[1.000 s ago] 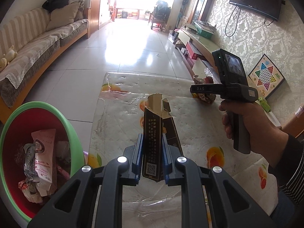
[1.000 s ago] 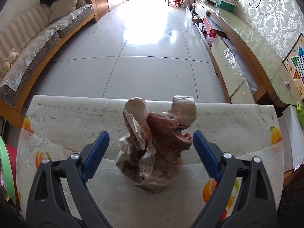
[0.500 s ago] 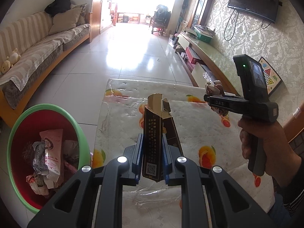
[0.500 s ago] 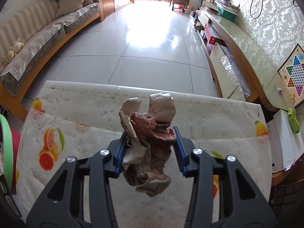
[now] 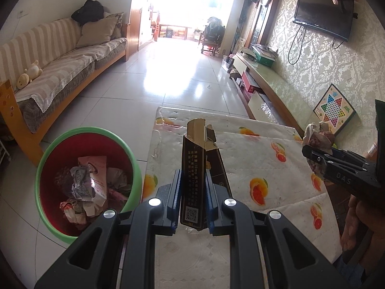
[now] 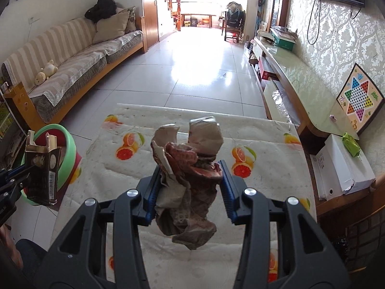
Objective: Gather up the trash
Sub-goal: 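Carry the cigarette box over the red bin and open the left tool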
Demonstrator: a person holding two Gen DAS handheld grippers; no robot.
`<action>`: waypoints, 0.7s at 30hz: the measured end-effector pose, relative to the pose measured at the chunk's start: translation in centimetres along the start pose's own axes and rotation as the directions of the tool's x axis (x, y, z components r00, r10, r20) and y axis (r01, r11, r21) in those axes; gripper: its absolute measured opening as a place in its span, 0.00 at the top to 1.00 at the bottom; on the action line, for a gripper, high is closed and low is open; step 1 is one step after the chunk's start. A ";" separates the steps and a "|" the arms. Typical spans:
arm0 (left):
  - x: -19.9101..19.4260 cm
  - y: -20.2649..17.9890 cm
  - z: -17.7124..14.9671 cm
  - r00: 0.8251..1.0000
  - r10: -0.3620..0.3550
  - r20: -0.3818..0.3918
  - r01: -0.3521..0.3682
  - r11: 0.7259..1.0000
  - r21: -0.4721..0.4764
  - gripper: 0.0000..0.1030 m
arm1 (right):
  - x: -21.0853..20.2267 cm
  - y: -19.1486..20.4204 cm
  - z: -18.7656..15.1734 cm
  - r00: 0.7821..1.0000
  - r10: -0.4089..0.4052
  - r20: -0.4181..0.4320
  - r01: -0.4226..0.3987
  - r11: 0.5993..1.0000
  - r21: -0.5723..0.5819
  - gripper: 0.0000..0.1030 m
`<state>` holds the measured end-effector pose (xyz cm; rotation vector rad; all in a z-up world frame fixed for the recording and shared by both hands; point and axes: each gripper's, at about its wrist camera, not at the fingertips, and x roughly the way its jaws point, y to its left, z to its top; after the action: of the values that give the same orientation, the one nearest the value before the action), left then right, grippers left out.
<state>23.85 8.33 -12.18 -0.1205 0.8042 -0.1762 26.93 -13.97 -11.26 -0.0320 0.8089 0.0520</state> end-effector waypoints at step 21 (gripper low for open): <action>0.2 17.5 2.3 0.979 0.206 -0.016 -0.206 0.973 -0.107 0.85 | -1.6 14.9 -0.6 0.988 0.154 -0.013 -0.154 0.976 -0.152 0.58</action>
<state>27.60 25.47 -13.79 -0.1376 0.8255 0.0633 24.51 0.83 -10.62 -0.1139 0.8058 0.2607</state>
